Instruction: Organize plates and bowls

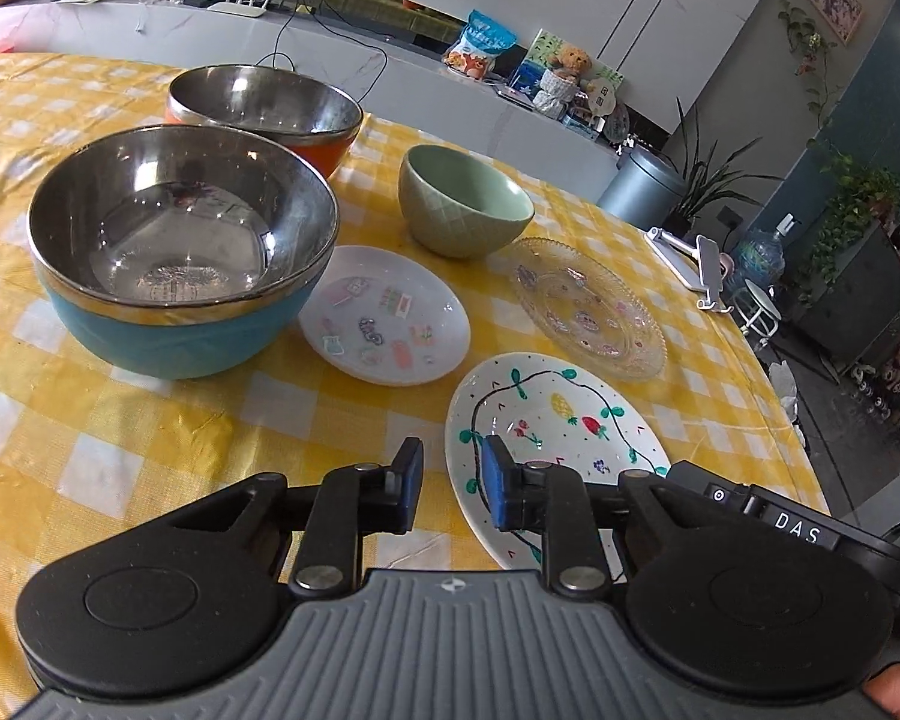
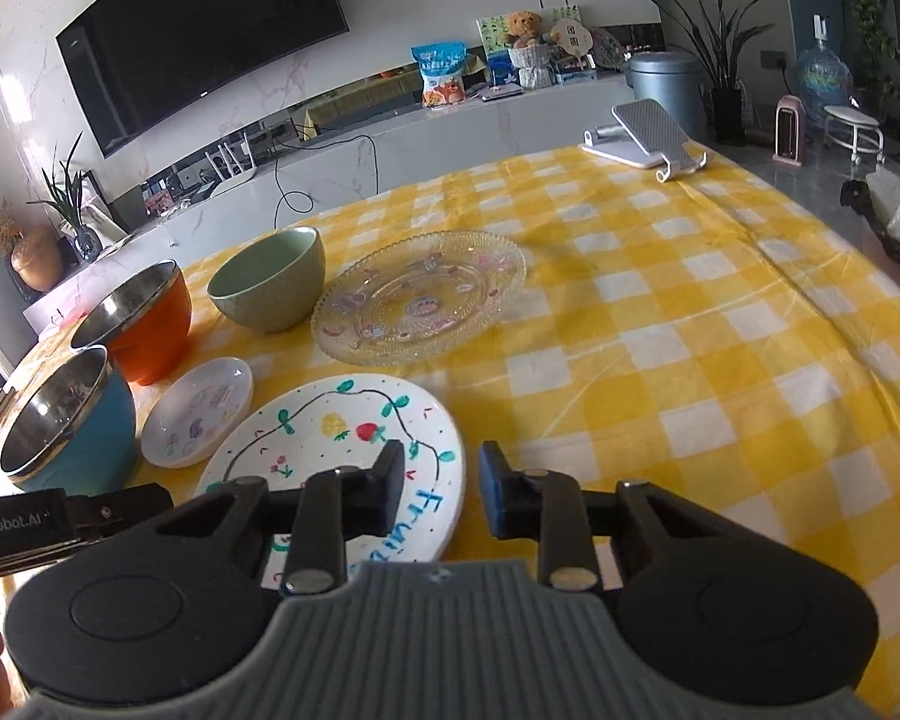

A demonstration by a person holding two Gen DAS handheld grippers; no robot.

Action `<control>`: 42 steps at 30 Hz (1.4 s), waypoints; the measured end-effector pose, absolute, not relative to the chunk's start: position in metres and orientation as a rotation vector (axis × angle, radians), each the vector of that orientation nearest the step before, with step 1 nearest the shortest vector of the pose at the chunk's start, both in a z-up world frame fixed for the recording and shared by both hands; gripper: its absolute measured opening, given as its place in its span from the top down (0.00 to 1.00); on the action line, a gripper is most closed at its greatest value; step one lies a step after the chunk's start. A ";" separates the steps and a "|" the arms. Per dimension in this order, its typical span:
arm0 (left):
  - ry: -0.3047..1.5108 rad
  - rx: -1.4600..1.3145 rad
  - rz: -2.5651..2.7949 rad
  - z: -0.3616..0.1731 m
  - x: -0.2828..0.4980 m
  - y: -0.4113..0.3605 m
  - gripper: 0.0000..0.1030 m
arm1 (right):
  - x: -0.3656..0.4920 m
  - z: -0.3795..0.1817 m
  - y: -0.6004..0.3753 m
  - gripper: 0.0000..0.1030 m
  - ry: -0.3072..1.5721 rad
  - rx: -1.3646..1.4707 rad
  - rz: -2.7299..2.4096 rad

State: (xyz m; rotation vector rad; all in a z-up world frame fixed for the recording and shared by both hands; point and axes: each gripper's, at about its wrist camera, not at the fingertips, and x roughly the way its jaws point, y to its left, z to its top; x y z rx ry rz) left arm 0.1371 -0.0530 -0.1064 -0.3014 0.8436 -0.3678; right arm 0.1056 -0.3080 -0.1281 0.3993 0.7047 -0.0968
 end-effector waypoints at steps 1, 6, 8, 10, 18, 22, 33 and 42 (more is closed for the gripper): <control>0.841 -0.308 -0.367 -0.108 0.138 -0.052 0.73 | 0.106 -0.130 -0.309 0.78 0.709 0.417 -0.098; 0.848 -0.335 -0.375 -0.114 0.148 -0.056 0.73 | 0.112 -0.139 -0.317 0.78 0.726 0.488 -0.105; 0.858 -0.336 -0.374 -0.116 0.151 -0.058 0.73 | 0.113 -0.141 -0.317 0.80 0.732 0.502 -0.103; 0.868 -0.345 -0.379 -0.119 0.153 -0.060 0.73 | 0.114 -0.142 -0.318 0.82 0.730 0.505 -0.097; 0.882 -0.337 -0.398 -0.123 0.155 -0.062 0.88 | 0.115 -0.144 -0.320 0.90 0.724 0.521 -0.090; 0.867 -0.333 -0.402 -0.120 0.152 -0.060 0.88 | 0.114 -0.143 -0.323 0.91 0.722 0.552 -0.086; 0.847 -0.332 -0.384 -0.099 0.120 -0.030 0.88 | 0.098 -0.126 -0.305 0.92 0.693 0.552 0.000; 0.835 -0.323 -0.298 -0.085 0.088 0.019 0.88 | 0.071 -0.110 -0.251 0.92 0.693 0.502 0.100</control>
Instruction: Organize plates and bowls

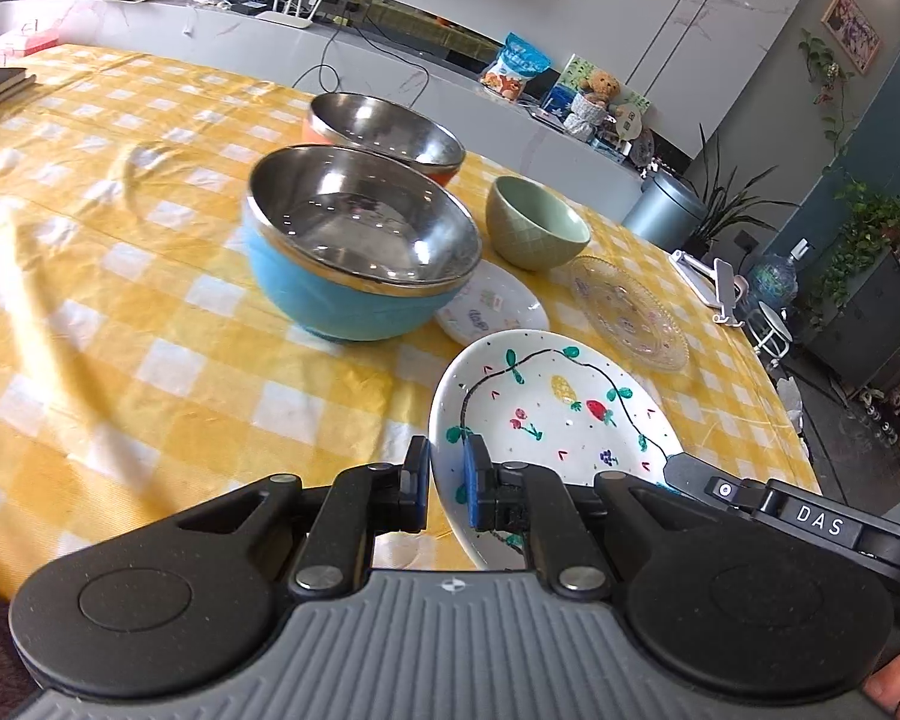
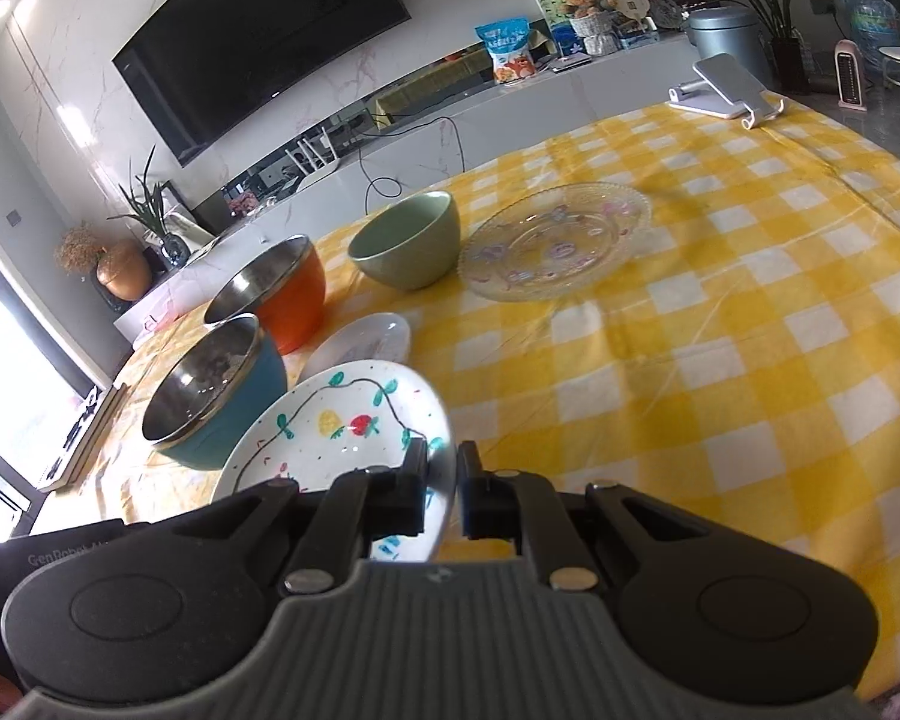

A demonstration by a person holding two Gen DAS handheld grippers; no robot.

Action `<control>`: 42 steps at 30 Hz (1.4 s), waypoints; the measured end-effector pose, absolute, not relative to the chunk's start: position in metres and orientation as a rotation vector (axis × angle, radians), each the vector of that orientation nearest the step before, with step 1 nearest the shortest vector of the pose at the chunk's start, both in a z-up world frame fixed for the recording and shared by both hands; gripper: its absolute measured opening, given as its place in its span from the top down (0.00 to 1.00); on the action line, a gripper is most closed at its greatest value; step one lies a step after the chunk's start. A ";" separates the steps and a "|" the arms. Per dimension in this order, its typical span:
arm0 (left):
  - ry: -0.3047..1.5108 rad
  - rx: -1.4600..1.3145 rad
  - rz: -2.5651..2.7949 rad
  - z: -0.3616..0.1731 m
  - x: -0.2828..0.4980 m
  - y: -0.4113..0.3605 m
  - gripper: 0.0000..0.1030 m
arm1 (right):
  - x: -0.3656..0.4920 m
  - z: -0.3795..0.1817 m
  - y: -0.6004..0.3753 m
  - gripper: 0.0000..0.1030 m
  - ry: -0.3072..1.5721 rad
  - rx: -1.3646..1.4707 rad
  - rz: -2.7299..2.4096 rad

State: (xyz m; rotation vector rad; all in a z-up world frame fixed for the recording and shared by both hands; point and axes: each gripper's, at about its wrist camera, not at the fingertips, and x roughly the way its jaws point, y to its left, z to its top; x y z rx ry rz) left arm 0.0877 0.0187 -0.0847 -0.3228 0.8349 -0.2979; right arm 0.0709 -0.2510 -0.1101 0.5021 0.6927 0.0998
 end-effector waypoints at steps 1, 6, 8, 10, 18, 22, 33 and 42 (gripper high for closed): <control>0.835 -0.325 -0.284 -0.084 0.085 0.025 0.88 | 0.069 -0.110 -0.243 0.92 0.700 0.496 0.115; 0.834 -0.322 -0.218 -0.086 0.078 0.049 0.88 | 0.069 -0.113 -0.212 0.92 0.728 0.463 0.156; 0.841 -0.326 -0.199 -0.089 0.079 0.054 0.88 | 0.071 -0.116 -0.203 0.92 0.741 0.453 0.161; 0.857 -0.342 -0.187 -0.094 0.080 0.061 0.88 | 0.073 -0.119 -0.196 0.92 0.749 0.439 0.164; 0.891 -0.326 -0.167 -0.109 0.083 0.065 0.88 | 0.076 -0.131 -0.184 0.91 0.785 0.385 0.145; 0.888 -0.299 -0.165 -0.110 0.084 0.062 0.88 | 0.077 -0.132 -0.179 0.91 0.789 0.346 0.137; 0.884 -0.252 -0.174 -0.109 0.083 0.057 0.86 | 0.074 -0.129 -0.162 0.83 0.756 0.183 0.134; 0.808 -0.245 -0.179 -0.087 0.076 0.050 0.72 | 0.065 -0.110 -0.176 0.65 0.686 0.204 0.097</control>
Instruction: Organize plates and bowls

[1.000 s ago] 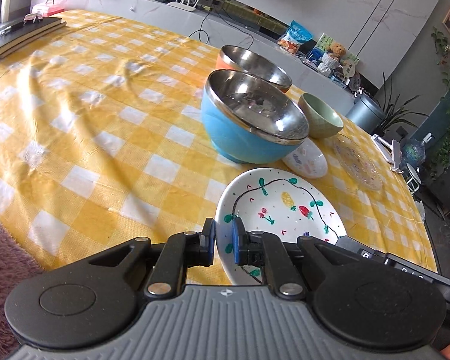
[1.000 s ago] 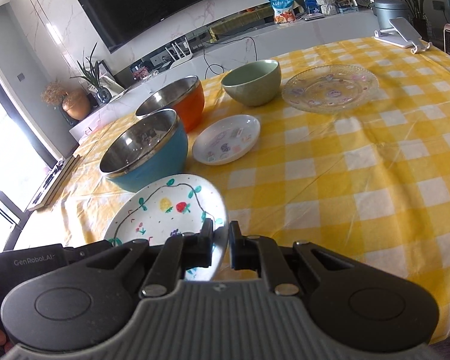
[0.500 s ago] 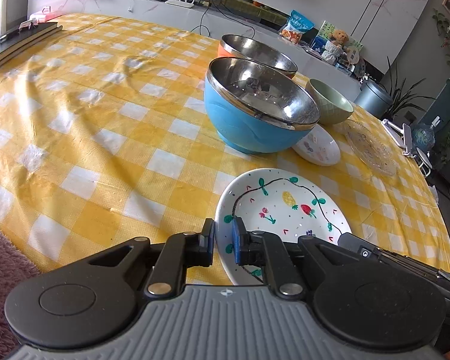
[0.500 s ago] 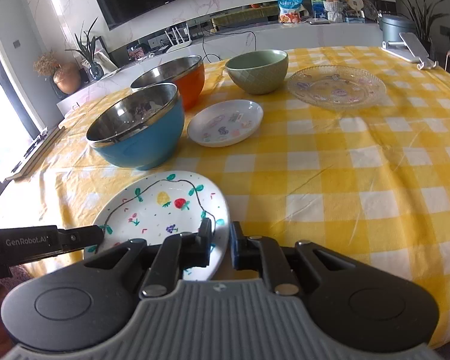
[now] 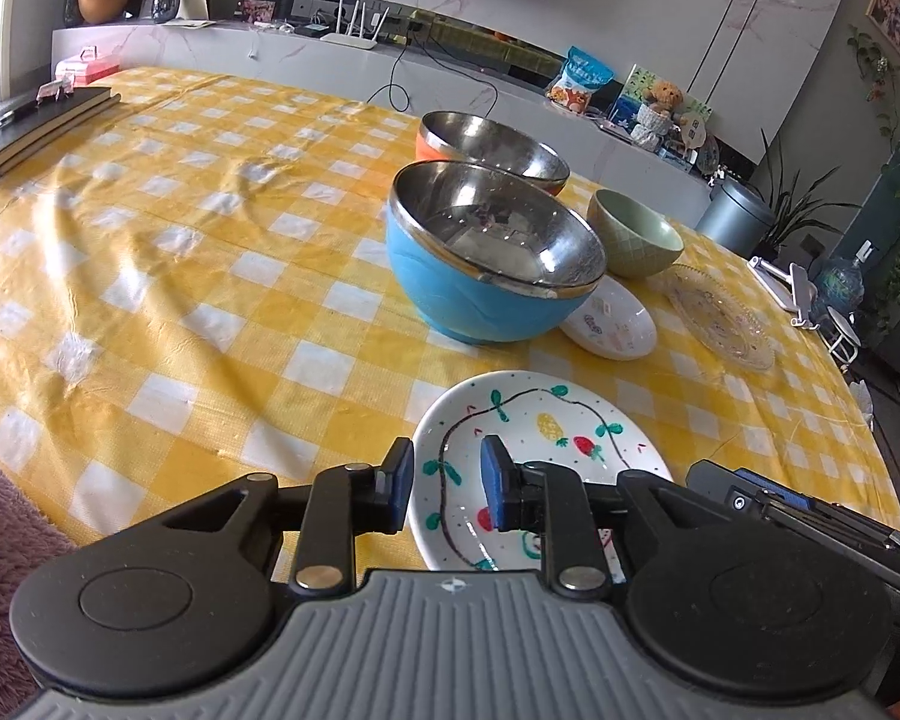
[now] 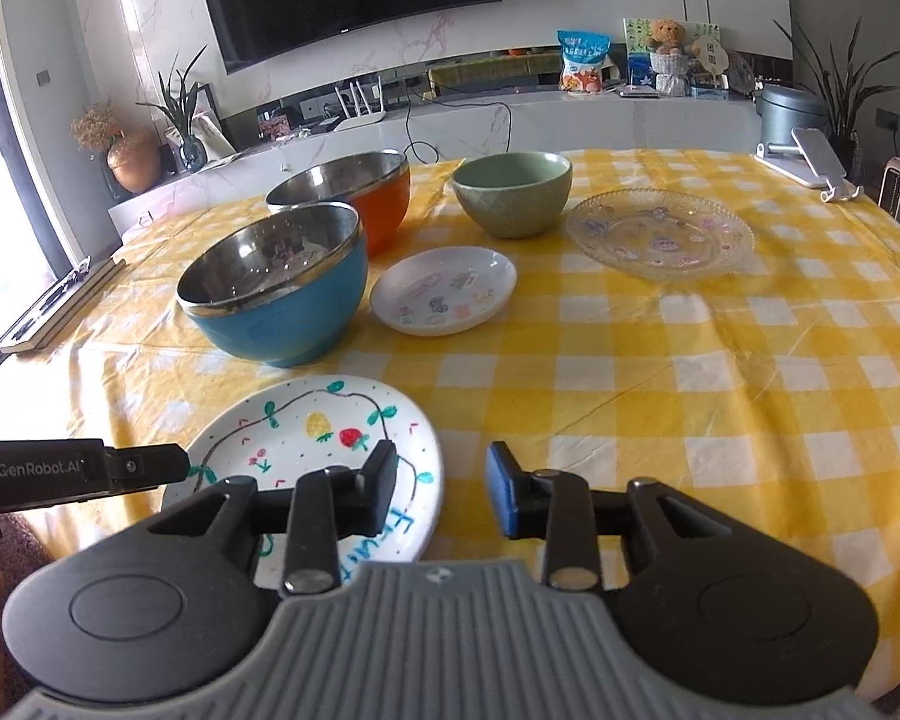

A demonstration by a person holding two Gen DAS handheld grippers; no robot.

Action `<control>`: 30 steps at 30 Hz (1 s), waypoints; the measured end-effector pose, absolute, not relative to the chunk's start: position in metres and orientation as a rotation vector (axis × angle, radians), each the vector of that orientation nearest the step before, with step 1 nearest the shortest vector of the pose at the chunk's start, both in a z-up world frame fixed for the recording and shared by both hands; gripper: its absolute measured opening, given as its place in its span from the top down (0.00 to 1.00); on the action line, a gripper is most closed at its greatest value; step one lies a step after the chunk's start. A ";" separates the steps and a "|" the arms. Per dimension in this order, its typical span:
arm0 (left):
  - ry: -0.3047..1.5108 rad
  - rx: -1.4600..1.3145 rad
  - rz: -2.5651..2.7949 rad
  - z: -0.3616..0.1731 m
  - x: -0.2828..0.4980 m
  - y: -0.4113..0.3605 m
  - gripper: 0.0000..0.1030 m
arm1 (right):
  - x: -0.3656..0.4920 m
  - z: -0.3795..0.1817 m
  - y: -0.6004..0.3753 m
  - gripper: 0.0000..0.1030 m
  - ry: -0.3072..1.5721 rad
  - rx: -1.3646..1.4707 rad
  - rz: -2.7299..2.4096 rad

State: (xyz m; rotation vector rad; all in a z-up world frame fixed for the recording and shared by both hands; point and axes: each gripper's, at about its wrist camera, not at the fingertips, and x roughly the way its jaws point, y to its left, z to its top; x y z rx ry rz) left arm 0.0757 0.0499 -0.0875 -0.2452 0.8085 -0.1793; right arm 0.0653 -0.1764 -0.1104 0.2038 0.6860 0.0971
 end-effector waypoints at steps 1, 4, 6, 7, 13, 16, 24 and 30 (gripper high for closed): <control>0.800 -0.242 -0.194 -0.083 0.075 0.046 0.70 | 0.065 -0.107 -0.180 0.63 0.677 0.203 0.092; 0.779 -0.235 -0.247 -0.071 0.075 0.033 0.69 | 0.063 -0.097 -0.192 0.62 0.654 0.205 0.081; 0.762 -0.220 -0.282 -0.062 0.076 0.019 0.68 | 0.062 -0.088 -0.201 0.59 0.637 0.206 0.072; 0.756 -0.211 -0.293 -0.058 0.077 0.012 0.67 | 0.062 -0.083 -0.208 0.57 0.626 0.206 0.068; 0.737 -0.165 -0.362 -0.035 0.093 -0.028 0.67 | 0.069 -0.056 -0.245 0.49 0.574 0.195 0.035; 0.723 -0.123 -0.386 -0.027 0.103 -0.050 0.67 | 0.077 -0.047 -0.262 0.42 0.556 0.165 0.008; 0.732 -0.108 -0.422 -0.022 0.138 -0.094 0.67 | 0.117 -0.035 -0.302 0.39 0.548 0.132 -0.064; 0.765 -0.117 -0.420 -0.038 0.169 -0.118 0.67 | 0.157 -0.053 -0.334 0.40 0.597 0.239 -0.094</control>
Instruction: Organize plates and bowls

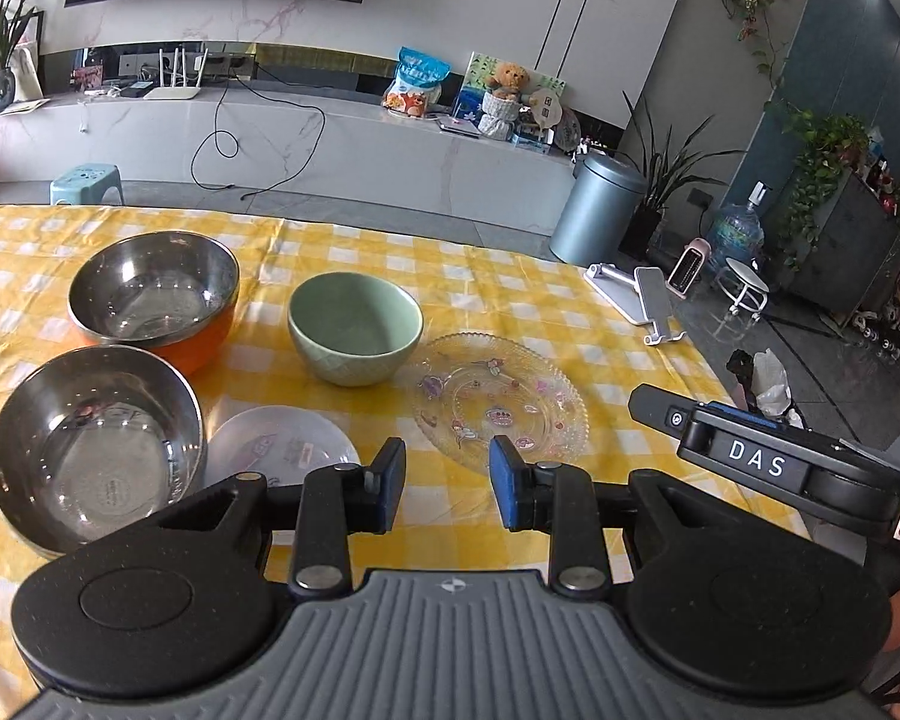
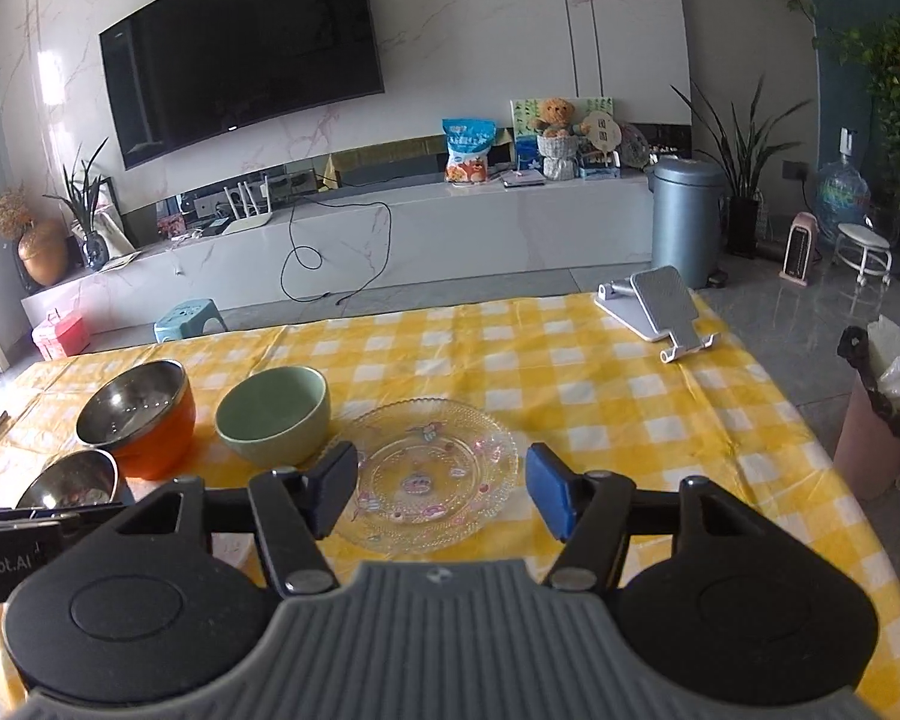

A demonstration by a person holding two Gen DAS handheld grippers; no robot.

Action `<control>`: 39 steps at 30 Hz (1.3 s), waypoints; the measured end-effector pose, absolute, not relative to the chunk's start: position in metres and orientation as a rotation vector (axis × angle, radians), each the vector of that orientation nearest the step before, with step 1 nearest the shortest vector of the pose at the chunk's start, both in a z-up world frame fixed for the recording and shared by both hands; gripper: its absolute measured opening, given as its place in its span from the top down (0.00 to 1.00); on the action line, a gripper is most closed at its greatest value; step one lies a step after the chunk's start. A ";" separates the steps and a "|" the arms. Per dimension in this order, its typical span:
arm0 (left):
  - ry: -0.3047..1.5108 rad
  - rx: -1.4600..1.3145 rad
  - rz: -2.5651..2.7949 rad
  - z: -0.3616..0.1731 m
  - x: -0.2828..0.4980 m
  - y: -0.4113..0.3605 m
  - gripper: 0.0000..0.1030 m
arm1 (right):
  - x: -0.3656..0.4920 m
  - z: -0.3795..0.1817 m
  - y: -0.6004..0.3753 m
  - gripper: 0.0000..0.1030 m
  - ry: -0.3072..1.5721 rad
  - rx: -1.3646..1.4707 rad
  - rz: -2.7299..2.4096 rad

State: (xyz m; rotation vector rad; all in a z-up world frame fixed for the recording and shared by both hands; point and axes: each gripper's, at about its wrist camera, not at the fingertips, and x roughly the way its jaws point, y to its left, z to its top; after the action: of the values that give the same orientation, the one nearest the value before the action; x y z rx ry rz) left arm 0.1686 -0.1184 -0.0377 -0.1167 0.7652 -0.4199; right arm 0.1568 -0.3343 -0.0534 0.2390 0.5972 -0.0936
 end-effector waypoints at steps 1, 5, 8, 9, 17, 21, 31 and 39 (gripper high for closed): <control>0.769 -0.114 -0.421 -0.042 0.174 -0.122 0.67 | 0.162 -0.059 -0.337 0.41 0.611 0.245 -0.101; 0.783 -0.100 -0.414 -0.057 0.192 -0.135 0.67 | 0.181 -0.087 -0.351 0.53 0.656 0.297 -0.110; 0.787 -0.085 -0.411 -0.068 0.206 -0.142 0.67 | 0.191 -0.100 -0.361 0.57 0.663 0.338 -0.108; 0.790 -0.083 -0.413 -0.072 0.211 -0.143 0.67 | 0.193 -0.103 -0.363 0.60 0.660 0.343 -0.102; 0.819 -0.097 -0.404 -0.096 0.240 -0.150 0.67 | 0.225 -0.126 -0.382 0.70 0.695 0.395 -0.101; 0.834 -0.096 -0.398 -0.104 0.249 -0.152 0.67 | 0.238 -0.134 -0.387 0.73 0.715 0.386 -0.110; 0.866 -0.108 -0.411 -0.115 0.261 -0.158 0.68 | 0.251 -0.146 -0.388 0.77 0.744 0.420 -0.086; 0.868 -0.119 -0.398 -0.118 0.265 -0.157 0.78 | 0.251 -0.149 -0.390 0.88 0.744 0.462 -0.073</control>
State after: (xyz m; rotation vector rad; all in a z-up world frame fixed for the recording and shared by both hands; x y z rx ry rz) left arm 0.2651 -0.1572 -0.1183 -0.1194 0.8684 -0.3981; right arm 0.2511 -0.3898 -0.1489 0.4624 0.7444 -0.0732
